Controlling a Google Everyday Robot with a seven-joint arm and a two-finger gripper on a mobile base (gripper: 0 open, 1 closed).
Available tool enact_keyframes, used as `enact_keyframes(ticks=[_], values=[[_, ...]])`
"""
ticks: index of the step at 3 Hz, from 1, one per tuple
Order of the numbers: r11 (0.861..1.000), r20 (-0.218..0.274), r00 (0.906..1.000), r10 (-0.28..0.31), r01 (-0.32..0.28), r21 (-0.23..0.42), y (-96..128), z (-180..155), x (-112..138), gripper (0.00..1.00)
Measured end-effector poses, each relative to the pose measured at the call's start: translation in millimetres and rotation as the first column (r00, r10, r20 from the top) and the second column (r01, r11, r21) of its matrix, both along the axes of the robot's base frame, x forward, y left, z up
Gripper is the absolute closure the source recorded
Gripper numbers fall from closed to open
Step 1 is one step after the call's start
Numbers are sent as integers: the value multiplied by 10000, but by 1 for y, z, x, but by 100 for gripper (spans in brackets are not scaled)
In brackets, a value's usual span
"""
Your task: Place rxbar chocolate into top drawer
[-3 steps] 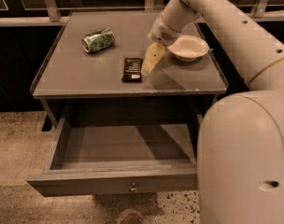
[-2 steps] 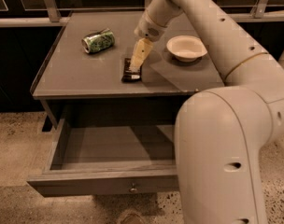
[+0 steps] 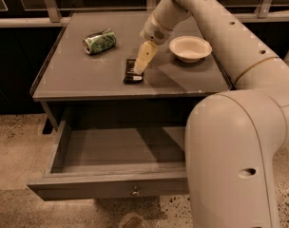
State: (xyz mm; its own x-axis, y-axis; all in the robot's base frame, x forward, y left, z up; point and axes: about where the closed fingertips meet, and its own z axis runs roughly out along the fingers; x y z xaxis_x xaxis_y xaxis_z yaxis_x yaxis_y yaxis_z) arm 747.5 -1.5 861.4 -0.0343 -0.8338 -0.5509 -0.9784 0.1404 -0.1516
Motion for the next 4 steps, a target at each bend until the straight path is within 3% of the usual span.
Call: enact_keyframes(ticks=[1, 2, 4], values=[[9986, -914, 9953, -329, 365, 381, -6, -20, -17, 0], [9965, -1002, 9941, -407, 477, 686, -6, -28, -30, 0], [9955, 160, 9985, -527, 513, 796, 2, -43, -25, 0]])
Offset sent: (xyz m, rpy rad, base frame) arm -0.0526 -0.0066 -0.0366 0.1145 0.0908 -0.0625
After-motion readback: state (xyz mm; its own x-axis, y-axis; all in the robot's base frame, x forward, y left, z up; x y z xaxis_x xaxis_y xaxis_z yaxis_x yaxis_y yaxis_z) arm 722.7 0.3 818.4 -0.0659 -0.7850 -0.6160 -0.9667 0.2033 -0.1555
